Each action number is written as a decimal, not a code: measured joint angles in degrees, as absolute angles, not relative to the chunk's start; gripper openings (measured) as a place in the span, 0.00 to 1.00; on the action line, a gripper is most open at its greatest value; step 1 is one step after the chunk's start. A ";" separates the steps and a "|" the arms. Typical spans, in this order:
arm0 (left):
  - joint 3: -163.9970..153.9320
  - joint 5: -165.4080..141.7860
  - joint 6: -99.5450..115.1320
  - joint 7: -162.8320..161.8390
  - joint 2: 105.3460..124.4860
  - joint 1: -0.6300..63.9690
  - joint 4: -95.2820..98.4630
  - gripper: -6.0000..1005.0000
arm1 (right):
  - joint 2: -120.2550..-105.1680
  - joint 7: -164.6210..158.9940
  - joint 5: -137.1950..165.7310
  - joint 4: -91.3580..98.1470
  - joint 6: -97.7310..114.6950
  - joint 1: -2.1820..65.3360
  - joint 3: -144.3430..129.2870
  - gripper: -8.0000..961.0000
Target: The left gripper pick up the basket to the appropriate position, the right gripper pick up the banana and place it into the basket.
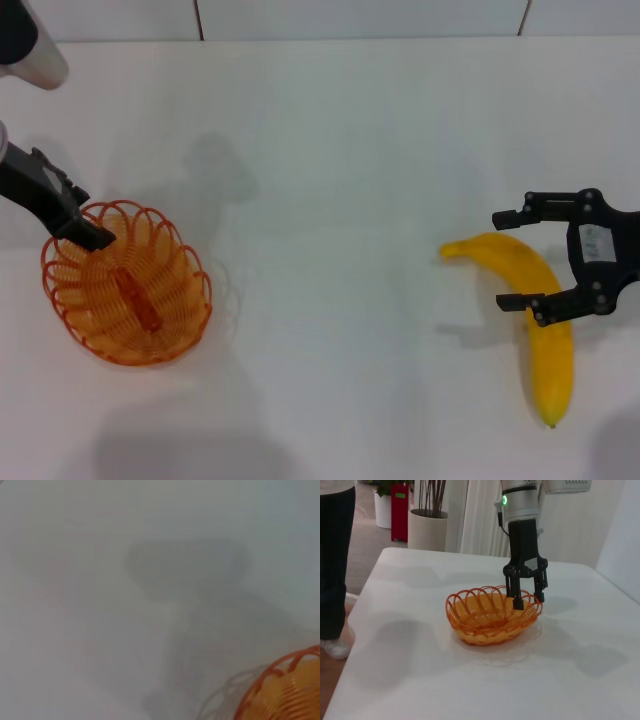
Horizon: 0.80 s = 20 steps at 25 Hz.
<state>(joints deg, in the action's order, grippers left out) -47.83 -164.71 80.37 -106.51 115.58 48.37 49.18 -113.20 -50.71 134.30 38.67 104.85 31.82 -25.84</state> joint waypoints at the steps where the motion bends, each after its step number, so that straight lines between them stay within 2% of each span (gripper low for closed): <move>1: -47.85 -164.71 80.34 -106.53 115.61 48.37 49.18 0.72 | -113.20 -50.71 134.30 38.67 104.85 31.82 -25.84 0.88; 4: -47.87 -164.71 80.27 -106.71 115.62 48.34 49.18 0.71 | -113.20 -50.71 134.30 38.68 104.85 31.82 -25.84 0.88; 11: -47.97 -164.71 79.62 -108.70 115.69 48.31 49.39 0.51 | -113.20 -50.71 134.30 38.68 104.85 31.82 -25.76 0.88; 20: -48.98 -164.69 79.25 -109.32 115.85 48.08 49.35 0.19 | -113.07 -50.72 134.20 38.24 104.85 31.82 -25.69 0.88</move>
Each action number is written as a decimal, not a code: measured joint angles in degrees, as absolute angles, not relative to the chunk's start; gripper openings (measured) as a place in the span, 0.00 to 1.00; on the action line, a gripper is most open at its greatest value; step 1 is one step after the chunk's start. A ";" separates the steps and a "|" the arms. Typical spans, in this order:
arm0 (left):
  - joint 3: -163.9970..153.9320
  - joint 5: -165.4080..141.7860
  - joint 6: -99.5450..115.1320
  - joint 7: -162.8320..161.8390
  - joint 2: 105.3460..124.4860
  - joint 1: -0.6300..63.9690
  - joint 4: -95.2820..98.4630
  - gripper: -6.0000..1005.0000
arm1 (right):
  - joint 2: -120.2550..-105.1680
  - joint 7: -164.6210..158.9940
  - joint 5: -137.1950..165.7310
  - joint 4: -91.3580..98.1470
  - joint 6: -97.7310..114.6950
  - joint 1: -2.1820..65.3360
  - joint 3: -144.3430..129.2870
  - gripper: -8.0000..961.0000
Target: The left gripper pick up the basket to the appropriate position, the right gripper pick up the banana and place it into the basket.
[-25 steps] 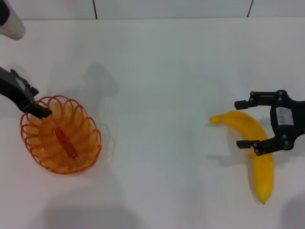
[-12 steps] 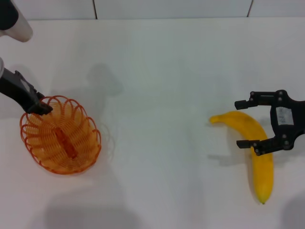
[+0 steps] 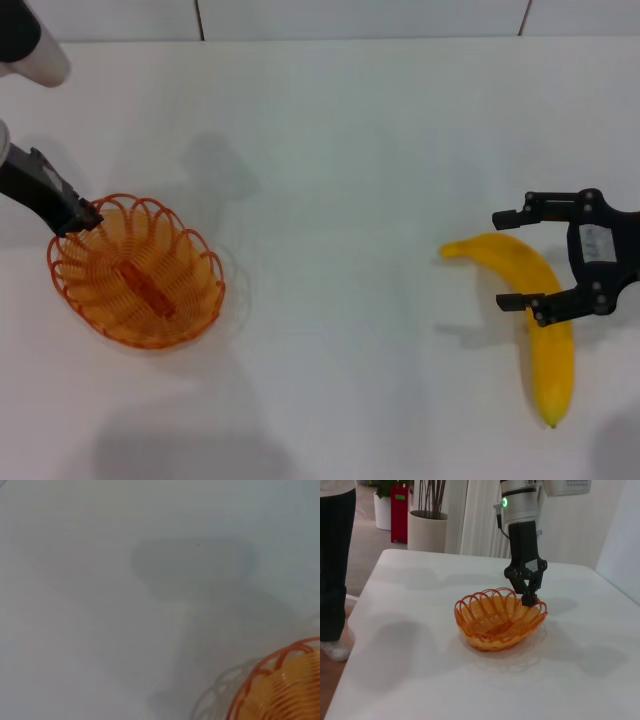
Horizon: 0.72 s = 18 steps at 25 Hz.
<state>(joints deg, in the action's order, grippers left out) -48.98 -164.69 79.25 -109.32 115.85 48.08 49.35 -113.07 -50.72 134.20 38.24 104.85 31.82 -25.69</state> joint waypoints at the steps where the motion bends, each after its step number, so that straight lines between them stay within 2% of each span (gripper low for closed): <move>1: -49.17 -164.69 79.14 -109.34 115.96 48.04 49.46 0.15 | -113.04 -50.71 134.19 38.21 104.85 31.81 -25.66 0.88; 2: -49.34 -164.69 79.06 -109.36 116.08 47.99 49.56 0.12 | -113.02 -50.71 134.16 38.22 104.85 31.80 -25.61 0.88; 18: -49.66 -164.71 79.28 -112.62 116.20 47.62 49.87 0.10 | -112.86 -50.71 134.11 38.14 104.85 31.36 -25.48 0.87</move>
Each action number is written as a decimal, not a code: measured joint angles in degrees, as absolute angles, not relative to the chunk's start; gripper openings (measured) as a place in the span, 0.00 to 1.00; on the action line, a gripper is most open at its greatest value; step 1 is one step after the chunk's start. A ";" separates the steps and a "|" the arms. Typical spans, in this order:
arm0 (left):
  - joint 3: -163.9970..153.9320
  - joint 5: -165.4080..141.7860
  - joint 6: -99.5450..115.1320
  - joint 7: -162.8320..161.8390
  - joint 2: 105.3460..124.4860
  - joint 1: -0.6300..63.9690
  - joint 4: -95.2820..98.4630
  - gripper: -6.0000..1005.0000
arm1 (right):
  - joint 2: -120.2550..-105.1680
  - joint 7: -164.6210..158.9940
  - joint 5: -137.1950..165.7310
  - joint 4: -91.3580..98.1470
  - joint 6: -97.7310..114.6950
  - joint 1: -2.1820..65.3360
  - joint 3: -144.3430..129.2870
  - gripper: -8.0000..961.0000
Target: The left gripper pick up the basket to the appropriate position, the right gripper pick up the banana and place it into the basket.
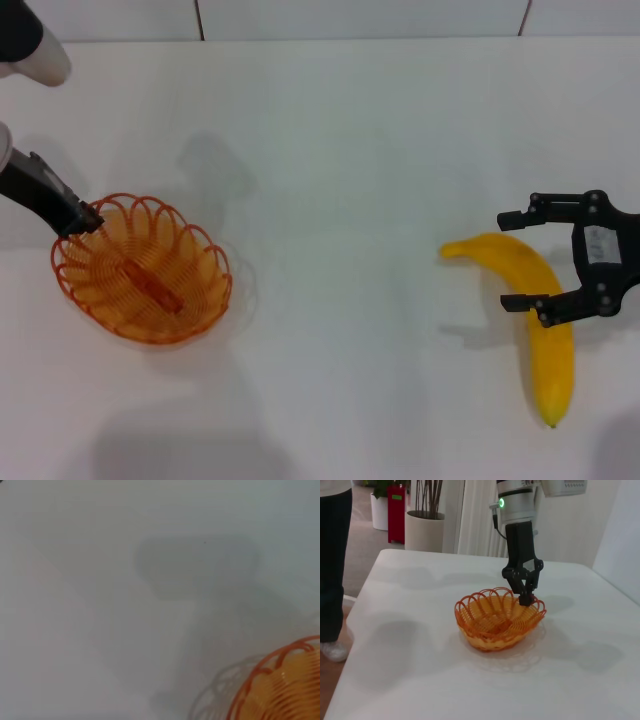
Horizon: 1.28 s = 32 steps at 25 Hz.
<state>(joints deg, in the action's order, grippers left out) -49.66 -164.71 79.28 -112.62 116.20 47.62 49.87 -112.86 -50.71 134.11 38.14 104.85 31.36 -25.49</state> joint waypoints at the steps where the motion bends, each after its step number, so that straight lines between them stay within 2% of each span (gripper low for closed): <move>1: -49.66 -164.71 79.38 -112.91 116.22 47.51 50.13 0.10 | -112.85 -50.72 134.07 38.14 104.85 31.36 -25.49 0.87; 32: -46.23 -155.74 91.05 -112.35 116.06 43.07 61.80 0.08 | -112.85 -50.39 133.95 38.05 104.85 30.43 -25.13 0.86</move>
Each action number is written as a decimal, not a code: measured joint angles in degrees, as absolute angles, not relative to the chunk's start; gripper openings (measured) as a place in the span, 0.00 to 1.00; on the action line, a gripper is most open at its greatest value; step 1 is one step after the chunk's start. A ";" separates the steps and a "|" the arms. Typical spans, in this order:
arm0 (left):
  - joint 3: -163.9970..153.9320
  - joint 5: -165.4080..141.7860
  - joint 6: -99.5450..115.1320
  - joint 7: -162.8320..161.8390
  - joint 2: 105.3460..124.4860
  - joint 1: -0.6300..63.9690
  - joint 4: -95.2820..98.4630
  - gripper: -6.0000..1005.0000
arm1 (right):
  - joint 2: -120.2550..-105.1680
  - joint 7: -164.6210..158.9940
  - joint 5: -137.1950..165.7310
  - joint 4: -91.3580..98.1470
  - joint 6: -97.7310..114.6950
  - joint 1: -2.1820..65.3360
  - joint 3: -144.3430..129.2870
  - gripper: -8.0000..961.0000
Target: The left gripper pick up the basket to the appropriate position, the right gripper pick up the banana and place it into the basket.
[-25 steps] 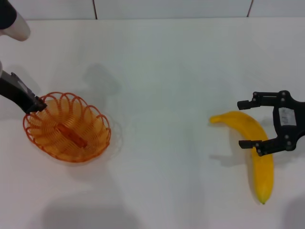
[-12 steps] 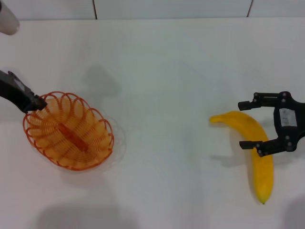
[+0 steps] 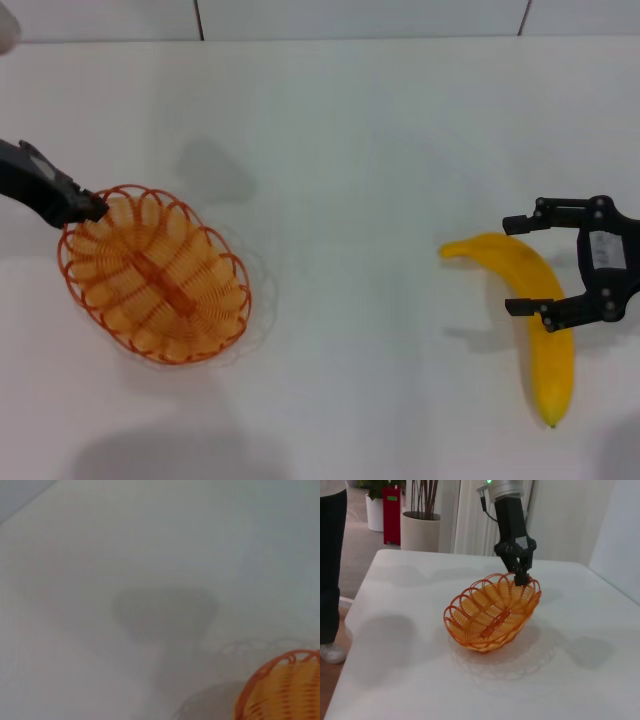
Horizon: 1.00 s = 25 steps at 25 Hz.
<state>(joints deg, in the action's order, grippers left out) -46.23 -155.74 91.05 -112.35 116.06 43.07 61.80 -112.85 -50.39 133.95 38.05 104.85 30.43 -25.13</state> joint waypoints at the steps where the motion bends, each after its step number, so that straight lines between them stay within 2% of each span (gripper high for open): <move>1: -45.19 -155.37 91.53 -112.31 116.08 43.06 61.98 0.08 | -112.85 -50.38 133.95 38.05 104.85 30.41 -25.13 0.86; 25: -40.85 -136.82 88.88 -117.68 116.89 39.48 53.20 0.06 | -112.85 -50.18 132.44 38.05 104.85 30.41 -25.13 0.85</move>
<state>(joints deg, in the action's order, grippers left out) -40.85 -136.82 88.88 -117.68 116.89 39.48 53.20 -112.85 -50.19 132.44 38.05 104.85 30.41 -25.13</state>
